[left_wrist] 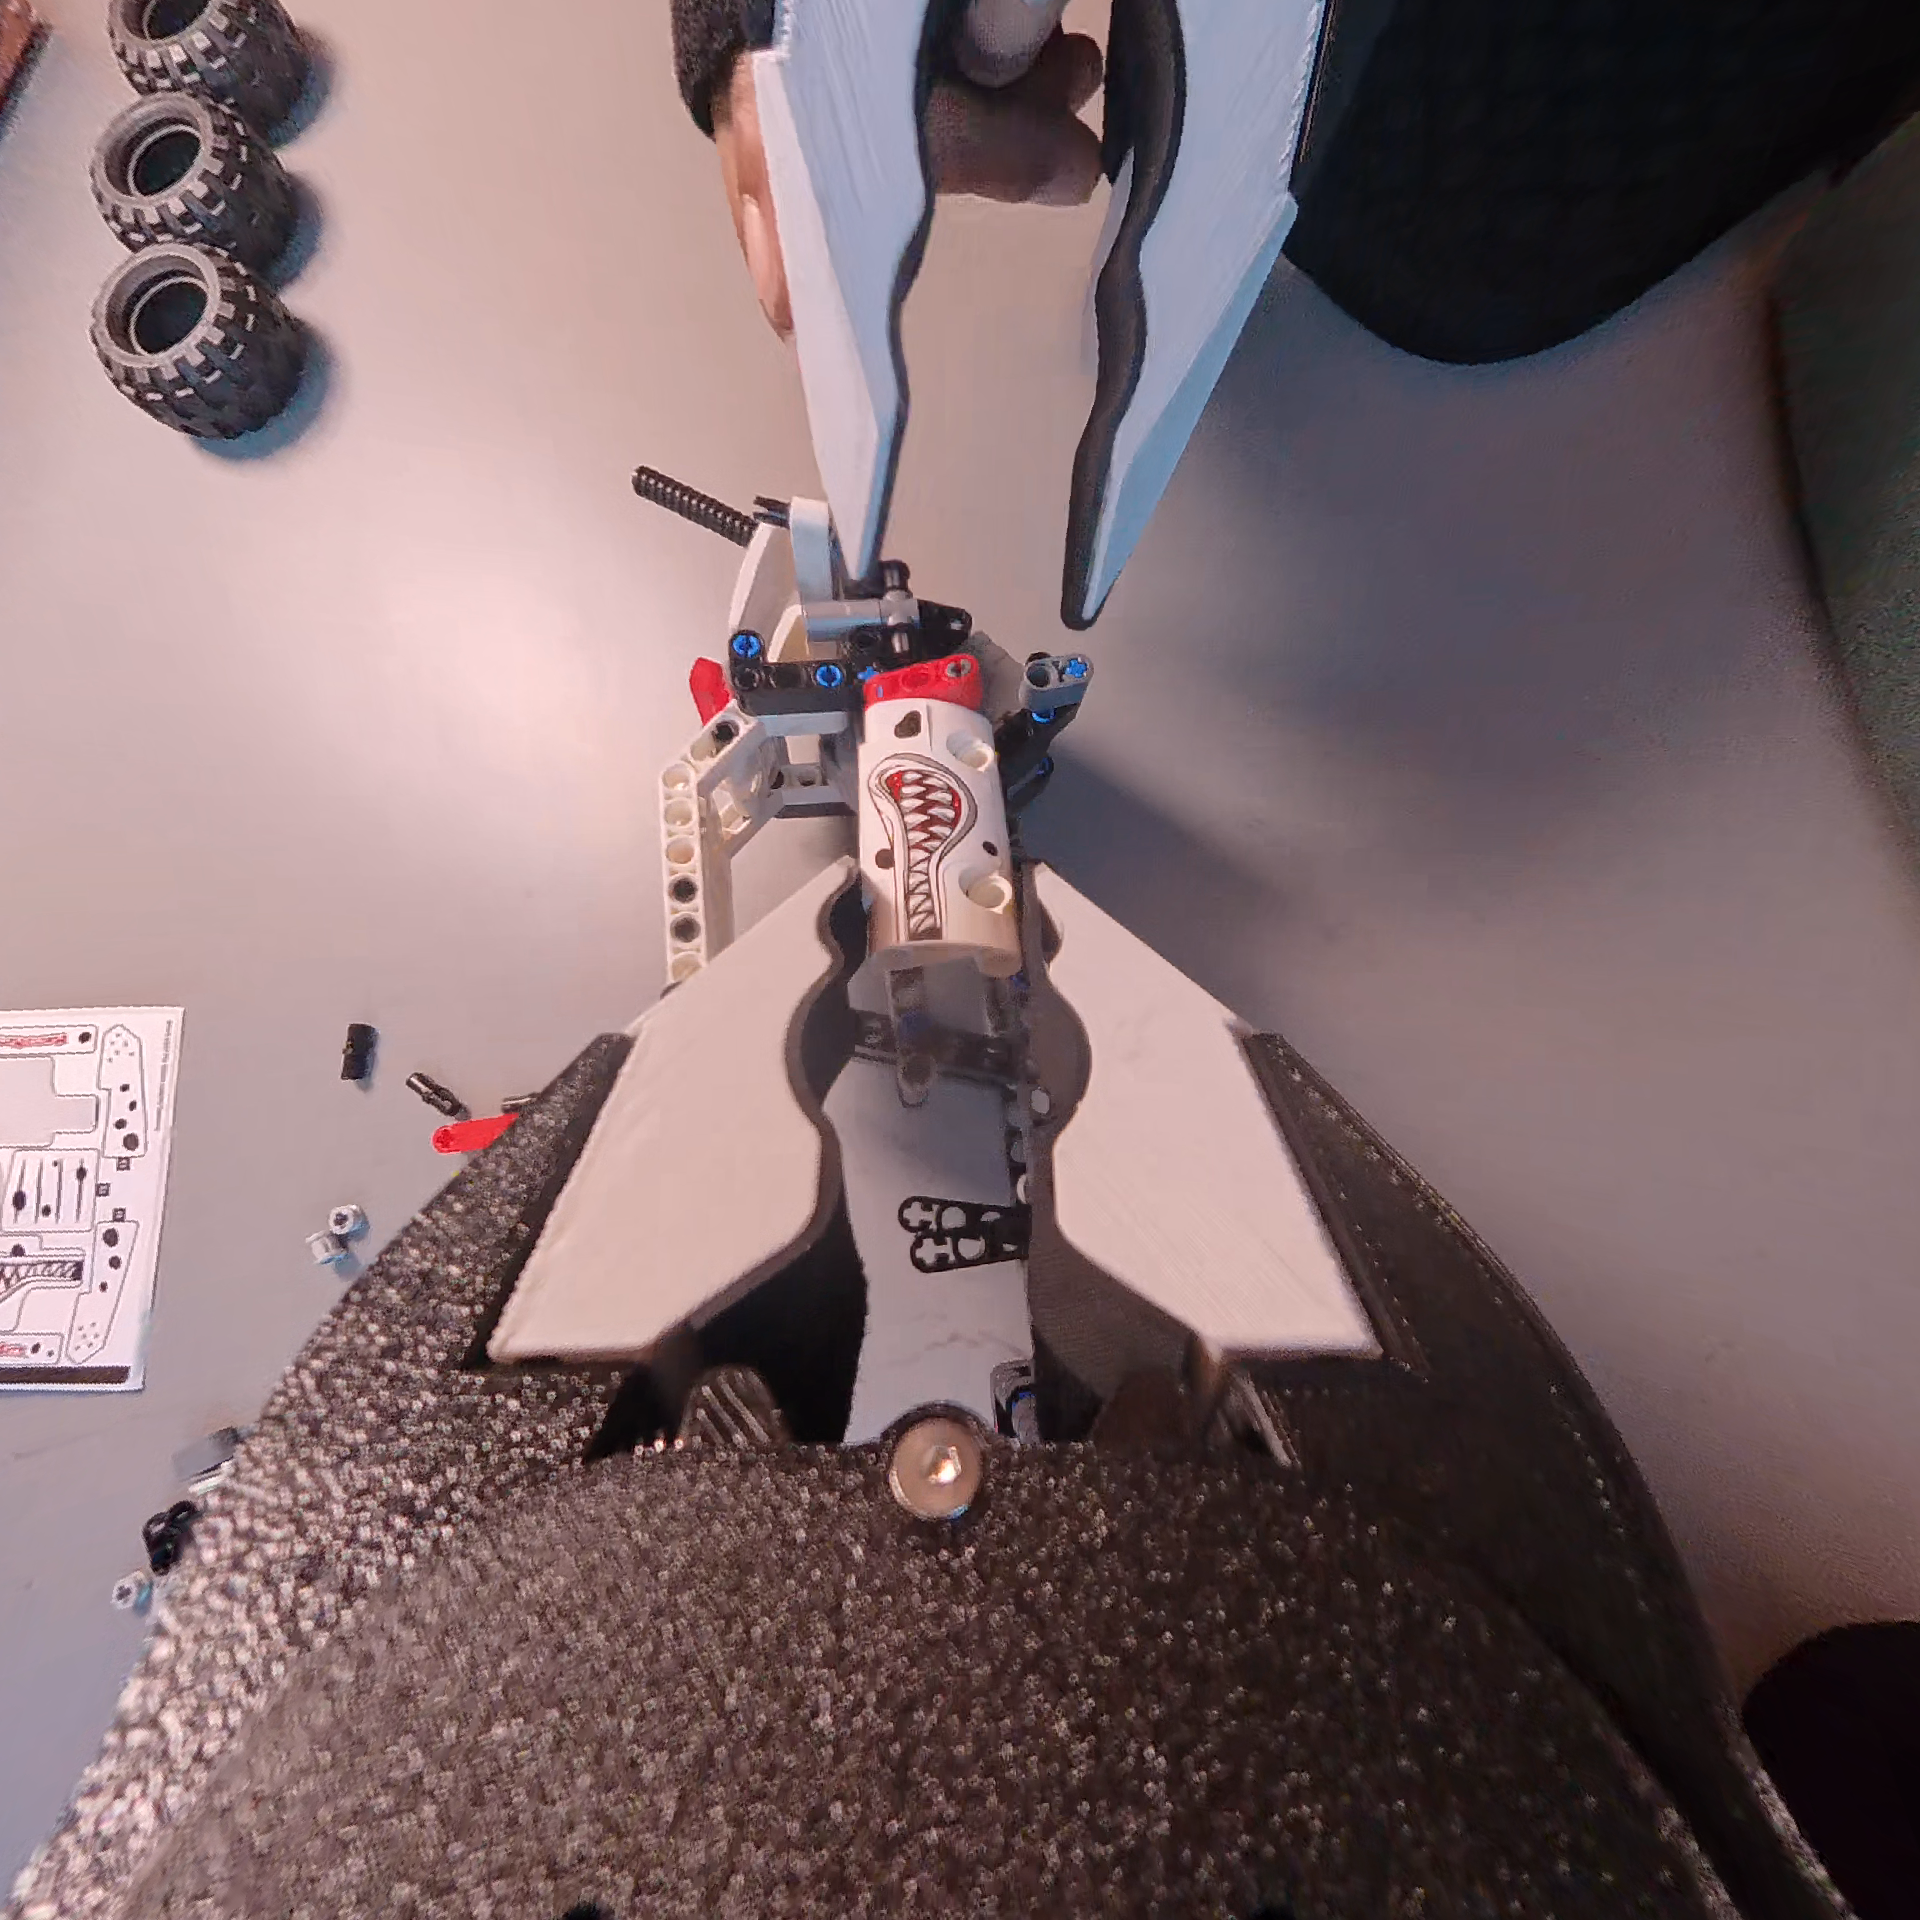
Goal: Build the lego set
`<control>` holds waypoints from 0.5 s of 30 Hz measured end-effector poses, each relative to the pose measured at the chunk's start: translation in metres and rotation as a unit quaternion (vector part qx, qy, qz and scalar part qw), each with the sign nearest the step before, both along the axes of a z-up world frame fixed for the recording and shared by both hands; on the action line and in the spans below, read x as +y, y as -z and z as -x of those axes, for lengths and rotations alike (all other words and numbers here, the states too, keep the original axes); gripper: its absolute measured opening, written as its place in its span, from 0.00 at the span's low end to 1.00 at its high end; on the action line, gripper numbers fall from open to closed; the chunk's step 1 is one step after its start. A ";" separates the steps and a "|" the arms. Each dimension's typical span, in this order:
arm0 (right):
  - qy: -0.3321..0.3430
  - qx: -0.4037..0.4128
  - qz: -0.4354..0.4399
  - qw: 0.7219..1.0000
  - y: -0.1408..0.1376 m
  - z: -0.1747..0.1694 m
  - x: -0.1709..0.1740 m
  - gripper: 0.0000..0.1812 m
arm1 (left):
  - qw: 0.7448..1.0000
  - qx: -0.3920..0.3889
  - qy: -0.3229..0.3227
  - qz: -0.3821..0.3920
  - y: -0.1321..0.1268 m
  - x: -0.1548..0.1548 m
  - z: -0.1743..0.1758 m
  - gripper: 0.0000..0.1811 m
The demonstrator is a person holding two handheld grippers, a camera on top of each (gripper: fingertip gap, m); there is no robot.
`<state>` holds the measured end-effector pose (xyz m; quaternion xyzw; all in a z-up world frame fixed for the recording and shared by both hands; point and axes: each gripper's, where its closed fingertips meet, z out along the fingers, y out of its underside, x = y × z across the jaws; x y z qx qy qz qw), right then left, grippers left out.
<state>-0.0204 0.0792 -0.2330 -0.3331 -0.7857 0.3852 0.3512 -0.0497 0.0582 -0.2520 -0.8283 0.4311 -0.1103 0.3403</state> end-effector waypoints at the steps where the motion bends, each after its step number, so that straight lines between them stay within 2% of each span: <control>1: 0.005 0.000 -0.004 1.000 0.000 0.003 0.001 0.20 | 1.000 0.000 0.001 0.001 0.001 -0.001 0.000 0.16; 7: 0.004 -0.043 -0.041 0.998 0.021 0.015 0.001 0.20 | 1.000 -0.009 -0.010 0.013 0.008 -0.002 0.002 0.16; 11: 0.006 -0.062 -0.034 0.997 0.020 0.017 0.002 0.14 | 1.000 -0.009 -0.012 0.017 0.008 -0.002 0.003 0.16; 15: 0.004 -0.086 -0.046 0.995 0.021 0.017 0.001 0.15 | 1.000 0.005 -0.013 0.021 0.007 -0.002 0.004 0.17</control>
